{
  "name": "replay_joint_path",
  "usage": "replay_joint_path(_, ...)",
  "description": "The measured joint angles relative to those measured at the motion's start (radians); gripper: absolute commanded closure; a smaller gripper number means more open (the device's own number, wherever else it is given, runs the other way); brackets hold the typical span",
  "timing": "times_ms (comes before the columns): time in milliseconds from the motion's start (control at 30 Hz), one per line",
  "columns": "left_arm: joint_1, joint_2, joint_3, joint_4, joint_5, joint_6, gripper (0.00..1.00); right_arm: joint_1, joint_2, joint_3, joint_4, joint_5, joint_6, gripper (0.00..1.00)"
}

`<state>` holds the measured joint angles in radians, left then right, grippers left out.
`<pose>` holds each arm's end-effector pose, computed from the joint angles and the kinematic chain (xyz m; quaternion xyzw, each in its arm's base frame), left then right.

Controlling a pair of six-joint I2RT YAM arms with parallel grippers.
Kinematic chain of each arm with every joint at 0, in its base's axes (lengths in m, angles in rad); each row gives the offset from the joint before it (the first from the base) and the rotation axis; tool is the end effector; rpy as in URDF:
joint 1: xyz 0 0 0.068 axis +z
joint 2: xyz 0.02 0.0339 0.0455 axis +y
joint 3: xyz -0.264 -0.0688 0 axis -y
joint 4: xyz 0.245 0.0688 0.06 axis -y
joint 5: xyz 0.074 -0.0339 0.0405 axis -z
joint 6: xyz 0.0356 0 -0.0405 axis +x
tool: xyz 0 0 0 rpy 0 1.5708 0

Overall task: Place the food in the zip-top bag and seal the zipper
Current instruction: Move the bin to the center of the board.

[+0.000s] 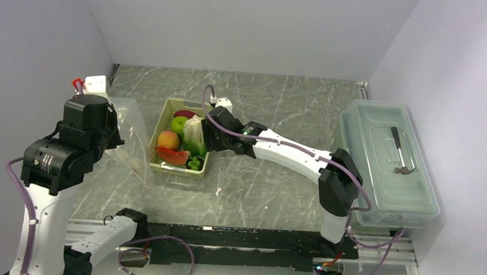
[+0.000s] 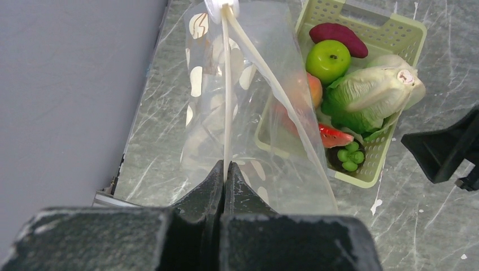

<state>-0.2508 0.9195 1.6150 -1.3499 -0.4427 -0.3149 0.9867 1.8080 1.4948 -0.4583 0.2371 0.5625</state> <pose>0.0947 -0.0085 0.4619 -0.1251 0.8714 0.0686 0.4693 0.2339 0.3386 0.2760 -0.1476 0.9039 0.1924 0.3523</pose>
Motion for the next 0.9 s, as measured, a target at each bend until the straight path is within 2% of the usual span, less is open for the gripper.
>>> replay_joint_path(333,0.000,-0.005,-0.020,0.007,0.010,0.007,1.00,0.007,0.129,0.062,-0.016,-0.003,0.044,0.49)
replay_joint_path(700,0.000,-0.022,-0.027,0.012,0.019,0.011,1.00,0.007,0.192,0.081,-0.020,-0.002,0.059,0.56)
replay_joint_path(800,0.000,-0.023,-0.030,0.015,0.022,0.012,1.00,0.007,0.215,0.092,-0.020,-0.002,0.061,0.61)
replay_joint_path(900,0.000,-0.027,-0.036,0.021,0.027,0.014,1.00,0.007,0.232,0.094,-0.018,-0.003,0.069,0.73)
